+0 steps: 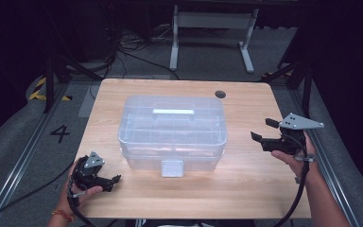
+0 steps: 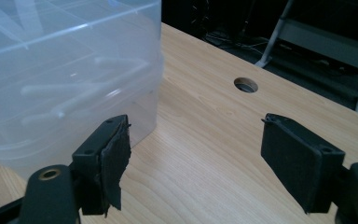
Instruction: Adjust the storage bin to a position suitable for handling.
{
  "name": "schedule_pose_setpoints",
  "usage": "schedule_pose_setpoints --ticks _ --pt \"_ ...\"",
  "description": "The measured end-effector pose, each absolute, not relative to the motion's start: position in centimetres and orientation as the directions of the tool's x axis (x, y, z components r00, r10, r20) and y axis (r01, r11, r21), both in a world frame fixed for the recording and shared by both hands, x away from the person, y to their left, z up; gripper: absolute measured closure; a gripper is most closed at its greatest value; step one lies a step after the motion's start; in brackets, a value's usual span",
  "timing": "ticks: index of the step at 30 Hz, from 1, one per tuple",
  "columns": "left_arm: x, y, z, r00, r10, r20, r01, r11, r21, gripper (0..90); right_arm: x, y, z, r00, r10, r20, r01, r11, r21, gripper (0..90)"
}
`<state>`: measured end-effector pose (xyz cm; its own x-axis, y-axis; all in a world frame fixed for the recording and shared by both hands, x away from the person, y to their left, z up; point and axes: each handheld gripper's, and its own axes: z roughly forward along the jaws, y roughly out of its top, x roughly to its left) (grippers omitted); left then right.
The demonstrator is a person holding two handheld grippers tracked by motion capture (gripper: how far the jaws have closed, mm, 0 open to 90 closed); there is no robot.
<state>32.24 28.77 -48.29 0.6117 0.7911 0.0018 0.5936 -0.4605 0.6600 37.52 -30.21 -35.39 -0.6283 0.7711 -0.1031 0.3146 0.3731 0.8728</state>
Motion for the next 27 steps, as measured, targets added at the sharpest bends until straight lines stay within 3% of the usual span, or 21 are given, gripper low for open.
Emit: schedule_pose_setpoints --ticks 27 --pt "32.1 28.7 -48.3 0.609 0.793 -0.009 0.602 -0.455 0.656 0.5 40.7 -22.1 -31.7 -0.722 0.675 -0.151 0.208 0.420 0.883 26.3"
